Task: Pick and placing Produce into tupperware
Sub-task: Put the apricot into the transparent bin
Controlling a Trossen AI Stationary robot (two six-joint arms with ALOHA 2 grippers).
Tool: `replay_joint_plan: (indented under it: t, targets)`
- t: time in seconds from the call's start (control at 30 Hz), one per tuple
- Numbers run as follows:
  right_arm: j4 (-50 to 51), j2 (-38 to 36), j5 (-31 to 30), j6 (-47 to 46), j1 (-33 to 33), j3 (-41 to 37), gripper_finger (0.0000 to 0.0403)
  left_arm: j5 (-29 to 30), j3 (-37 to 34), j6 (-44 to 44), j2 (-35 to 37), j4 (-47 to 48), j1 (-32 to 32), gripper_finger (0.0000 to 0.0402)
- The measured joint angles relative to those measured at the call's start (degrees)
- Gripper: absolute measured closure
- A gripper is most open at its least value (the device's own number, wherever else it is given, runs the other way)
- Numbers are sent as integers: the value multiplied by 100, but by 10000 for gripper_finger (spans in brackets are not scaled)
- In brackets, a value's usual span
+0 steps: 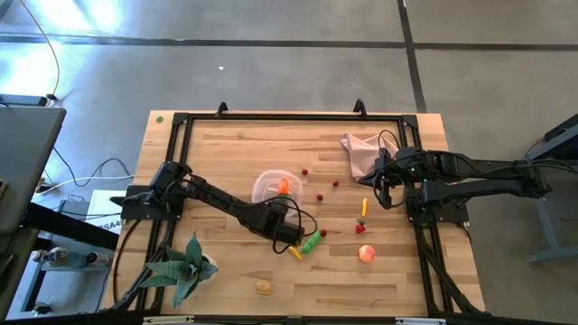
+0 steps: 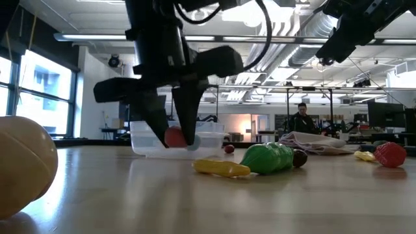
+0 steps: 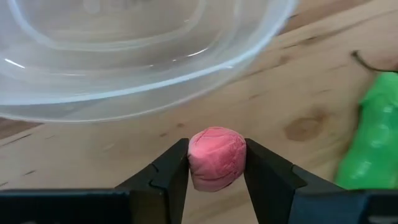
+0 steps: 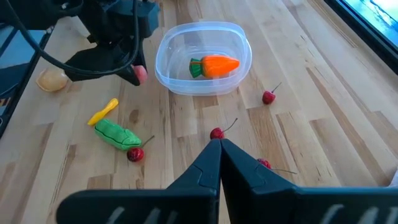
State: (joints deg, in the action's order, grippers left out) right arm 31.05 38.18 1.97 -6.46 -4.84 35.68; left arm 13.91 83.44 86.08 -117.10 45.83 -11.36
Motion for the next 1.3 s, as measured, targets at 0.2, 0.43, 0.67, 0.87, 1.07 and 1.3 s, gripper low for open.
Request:
replay_joint_plan:
  t: [0.2,0.43,0.67,0.87,1.07,1.3]
  targets:
    - [0,0,0,-9,2,0,402,280,577,-78,159,872,-81,269]
    - [-4,5,-1,-3,1,4,402,1122,1333,-331,411,2073,-51,269]
    - [6,4,-2,-2,0,4,402,1268,1554,-882,503,2615,474,269]
    - [0,4,0,-9,1,4,402,1046,1482,-1370,494,2611,1057,269]
    - [0,4,-2,-8,0,4,402,328,840,-1790,461,2068,1551,269]
    - [0,4,0,0,0,4,402,-288,167,-2180,485,1309,1953,269]
